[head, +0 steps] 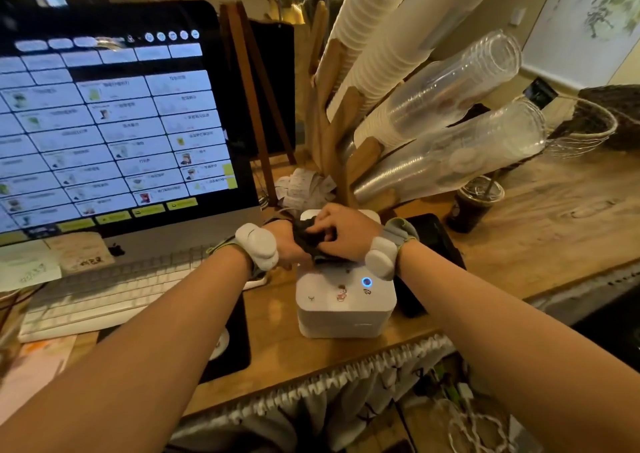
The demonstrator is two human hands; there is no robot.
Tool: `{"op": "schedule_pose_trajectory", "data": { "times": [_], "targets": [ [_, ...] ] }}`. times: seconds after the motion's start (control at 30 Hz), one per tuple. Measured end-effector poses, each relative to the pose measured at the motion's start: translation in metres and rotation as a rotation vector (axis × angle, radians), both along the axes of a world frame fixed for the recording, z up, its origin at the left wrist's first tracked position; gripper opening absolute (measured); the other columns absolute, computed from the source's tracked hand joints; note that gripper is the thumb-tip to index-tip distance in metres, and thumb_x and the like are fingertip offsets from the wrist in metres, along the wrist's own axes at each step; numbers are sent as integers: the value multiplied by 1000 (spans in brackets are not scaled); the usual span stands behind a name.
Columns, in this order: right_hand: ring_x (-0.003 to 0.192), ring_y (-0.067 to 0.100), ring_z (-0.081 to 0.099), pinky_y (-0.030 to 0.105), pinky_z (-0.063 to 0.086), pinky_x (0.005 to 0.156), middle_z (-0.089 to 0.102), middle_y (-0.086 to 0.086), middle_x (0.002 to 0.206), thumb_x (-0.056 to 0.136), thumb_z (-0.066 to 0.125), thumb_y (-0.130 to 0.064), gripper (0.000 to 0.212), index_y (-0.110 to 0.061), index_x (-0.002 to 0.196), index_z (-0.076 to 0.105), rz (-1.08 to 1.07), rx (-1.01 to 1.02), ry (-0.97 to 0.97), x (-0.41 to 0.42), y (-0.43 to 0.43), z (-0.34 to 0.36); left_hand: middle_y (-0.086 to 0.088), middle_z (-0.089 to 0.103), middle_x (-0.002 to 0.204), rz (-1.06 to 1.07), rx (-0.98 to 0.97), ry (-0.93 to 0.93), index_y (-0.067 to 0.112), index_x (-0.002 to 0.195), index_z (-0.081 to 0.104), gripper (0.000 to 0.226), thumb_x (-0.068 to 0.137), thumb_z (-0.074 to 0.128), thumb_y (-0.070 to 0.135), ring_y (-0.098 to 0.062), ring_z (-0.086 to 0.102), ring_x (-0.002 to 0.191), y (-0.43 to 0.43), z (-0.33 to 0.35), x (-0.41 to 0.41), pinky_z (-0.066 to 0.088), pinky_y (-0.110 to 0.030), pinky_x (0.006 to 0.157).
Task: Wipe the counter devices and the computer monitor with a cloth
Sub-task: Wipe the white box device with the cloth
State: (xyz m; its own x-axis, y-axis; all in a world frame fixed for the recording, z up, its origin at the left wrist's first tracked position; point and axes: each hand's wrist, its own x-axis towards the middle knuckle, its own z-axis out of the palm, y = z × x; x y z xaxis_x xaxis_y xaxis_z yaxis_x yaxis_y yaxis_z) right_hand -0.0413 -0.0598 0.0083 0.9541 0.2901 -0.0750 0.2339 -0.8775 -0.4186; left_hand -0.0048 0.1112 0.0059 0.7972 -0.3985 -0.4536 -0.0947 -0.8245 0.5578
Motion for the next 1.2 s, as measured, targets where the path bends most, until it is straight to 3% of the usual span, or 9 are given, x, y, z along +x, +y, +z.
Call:
{"op": "schedule_pose_trajectory", "data": {
  "times": [0.17, 0.3, 0.4, 0.53, 0.63, 0.73, 0.87, 0.97, 1.2],
  "targets": [
    [109, 25, 58, 33, 48, 99, 51, 7, 131, 95, 59, -20, 36, -21, 131, 62, -260, -19, -83, 16, -15, -5, -4, 65, 123, 104, 99, -21, 19, 133, 46, 108, 43, 86, 65, -25, 67, 101, 1, -4, -4, 57, -40, 87],
    [119, 25, 51, 34, 42, 107, 47, 6, 134, 94, 56, -11, 38, -19, 131, 62, -172, 35, -78, 27, 15, -11, 6, 57, 126, 75, -66, -157, 21, 138, 38, 106, 52, 91, 52, -19, 58, 110, 6, 0, -11, 50, -34, 98],
    [111, 16, 53, 26, 46, 97, 49, -3, 125, 91, 61, -15, 36, -24, 125, 66, 14, 55, 9, 11, 17, -4, 4, 58, 128, 10, -72, -142, 25, 143, 33, 118, 43, 89, 56, -23, 59, 115, 13, 2, -10, 51, -41, 100],
    [95, 7, 52, 6, 35, 72, 56, -7, 110, 92, 61, -20, 32, -26, 123, 68, -13, -21, -46, 0, -13, 2, -2, 40, 147, -105, 58, -172, 30, 149, 25, 101, 67, 82, 35, -27, 48, 128, 12, 7, 0, 46, -42, 104],
    [107, 22, 55, 20, 43, 88, 53, 4, 126, 94, 56, -19, 35, -27, 127, 64, -282, -24, -147, 13, -20, -11, -4, 27, 156, -71, 76, -285, 24, 151, 31, 78, 82, 69, 20, -28, 36, 139, -1, 7, 8, 38, -40, 110],
    [115, 26, 52, 30, 43, 101, 47, 6, 131, 95, 54, -19, 37, -23, 131, 60, -251, -59, -142, 11, -2, -13, -2, 29, 157, -47, 12, -410, 20, 148, 40, 60, 92, 58, 11, -26, 31, 143, -14, 7, 13, 32, -39, 115],
    [114, 20, 56, 26, 41, 96, 57, 1, 126, 95, 57, -23, 35, -26, 129, 64, -73, -108, -140, -13, -5, -4, -4, 42, 150, -22, -58, -359, 20, 142, 48, 53, 92, 51, 4, -26, 44, 134, -21, 5, 17, 43, -40, 107],
    [114, 21, 56, 24, 40, 88, 57, 3, 127, 95, 56, -24, 38, -30, 132, 61, -316, -91, -185, -12, -34, -12, -3, 52, 143, -69, -72, -370, 25, 138, 54, 41, 99, 48, 15, -24, 53, 127, -27, 3, 15, 49, -29, 91],
    [119, 21, 51, 30, 43, 101, 50, 0, 132, 96, 54, -20, 41, -29, 136, 55, -323, -79, -160, -23, -22, -17, 2, 57, 138, -211, 80, -428, 24, 127, 65, 36, 95, 52, 13, -22, 54, 123, -39, 11, 13, 44, -34, 101]
  ]
}}
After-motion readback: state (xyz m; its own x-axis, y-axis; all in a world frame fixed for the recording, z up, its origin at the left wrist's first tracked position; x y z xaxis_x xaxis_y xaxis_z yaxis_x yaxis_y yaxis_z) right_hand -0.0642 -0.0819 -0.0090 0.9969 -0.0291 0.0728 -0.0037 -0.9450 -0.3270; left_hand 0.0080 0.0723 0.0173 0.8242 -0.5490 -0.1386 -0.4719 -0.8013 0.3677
